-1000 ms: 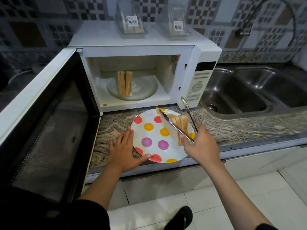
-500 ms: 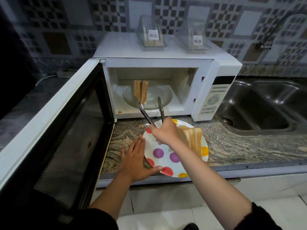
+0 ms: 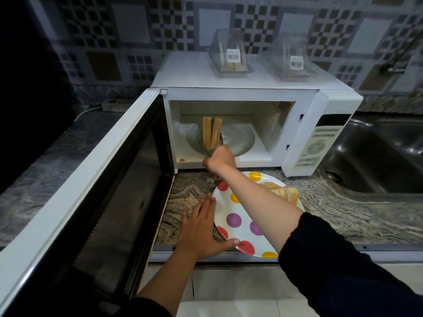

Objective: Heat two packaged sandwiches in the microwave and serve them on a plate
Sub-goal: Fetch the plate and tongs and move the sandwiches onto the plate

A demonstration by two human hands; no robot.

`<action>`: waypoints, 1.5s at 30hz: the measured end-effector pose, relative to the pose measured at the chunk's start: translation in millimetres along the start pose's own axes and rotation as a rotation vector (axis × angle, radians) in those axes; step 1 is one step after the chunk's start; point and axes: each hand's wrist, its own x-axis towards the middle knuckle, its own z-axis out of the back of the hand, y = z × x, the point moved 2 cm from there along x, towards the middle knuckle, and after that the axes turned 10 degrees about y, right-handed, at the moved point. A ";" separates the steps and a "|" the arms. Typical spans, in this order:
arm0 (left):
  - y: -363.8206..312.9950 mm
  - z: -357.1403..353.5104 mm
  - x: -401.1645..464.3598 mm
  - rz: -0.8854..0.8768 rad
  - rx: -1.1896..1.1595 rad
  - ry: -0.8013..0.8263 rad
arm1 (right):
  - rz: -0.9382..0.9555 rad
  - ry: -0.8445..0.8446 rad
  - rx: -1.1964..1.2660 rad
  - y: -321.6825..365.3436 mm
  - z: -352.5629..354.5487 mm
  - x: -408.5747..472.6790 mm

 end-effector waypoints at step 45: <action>-0.2 -2.1 1.5 -0.008 -0.015 0.027 | -0.061 -0.179 -0.149 -181.5 17.2 -213.7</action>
